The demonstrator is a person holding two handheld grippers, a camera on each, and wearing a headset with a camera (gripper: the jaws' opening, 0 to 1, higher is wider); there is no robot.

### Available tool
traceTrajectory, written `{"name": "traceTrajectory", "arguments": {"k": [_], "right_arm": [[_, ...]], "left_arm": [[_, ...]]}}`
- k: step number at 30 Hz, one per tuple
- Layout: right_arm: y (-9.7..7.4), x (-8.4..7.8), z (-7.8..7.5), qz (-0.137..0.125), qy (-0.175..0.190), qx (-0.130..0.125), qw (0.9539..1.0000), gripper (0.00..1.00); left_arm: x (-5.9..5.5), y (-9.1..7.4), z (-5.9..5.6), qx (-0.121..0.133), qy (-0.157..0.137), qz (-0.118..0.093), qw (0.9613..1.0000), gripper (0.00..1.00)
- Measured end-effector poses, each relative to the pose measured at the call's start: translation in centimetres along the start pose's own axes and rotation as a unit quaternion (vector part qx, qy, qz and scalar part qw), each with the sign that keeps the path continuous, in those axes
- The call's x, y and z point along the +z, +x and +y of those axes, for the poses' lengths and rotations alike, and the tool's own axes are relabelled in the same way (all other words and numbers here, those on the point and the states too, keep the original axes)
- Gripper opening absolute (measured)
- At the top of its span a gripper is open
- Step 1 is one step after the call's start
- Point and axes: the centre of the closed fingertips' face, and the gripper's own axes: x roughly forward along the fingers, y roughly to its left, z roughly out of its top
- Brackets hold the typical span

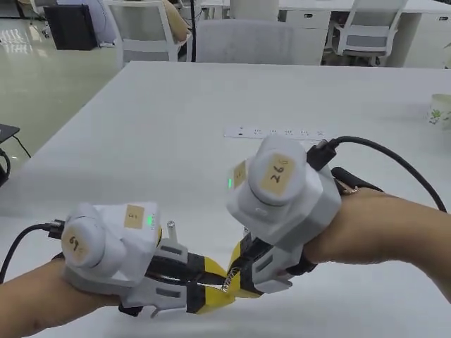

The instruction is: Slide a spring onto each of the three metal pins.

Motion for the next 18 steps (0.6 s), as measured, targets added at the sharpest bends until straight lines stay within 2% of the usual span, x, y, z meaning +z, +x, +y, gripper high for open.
{"name": "traceTrajectory", "arguments": {"k": [6,13,18], "right_arm": [[-0.01,0.0,-0.09,0.005,0.0,-0.002,1.0,0.08],[-0.09,0.0,-0.13,0.007,0.004,0.0,1.0,0.08],[-0.16,-0.05,-0.29,0.007,0.005,-0.001,1.0,0.08]], "left_arm": [[0.07,-0.02,-0.02,0.003,0.016,-0.001,0.9999,0.02],[0.13,0.01,0.1,0.003,0.008,-0.005,0.9999,0.03],[-0.13,0.0,0.16,0.006,0.002,-0.002,1.0,0.09]]}}
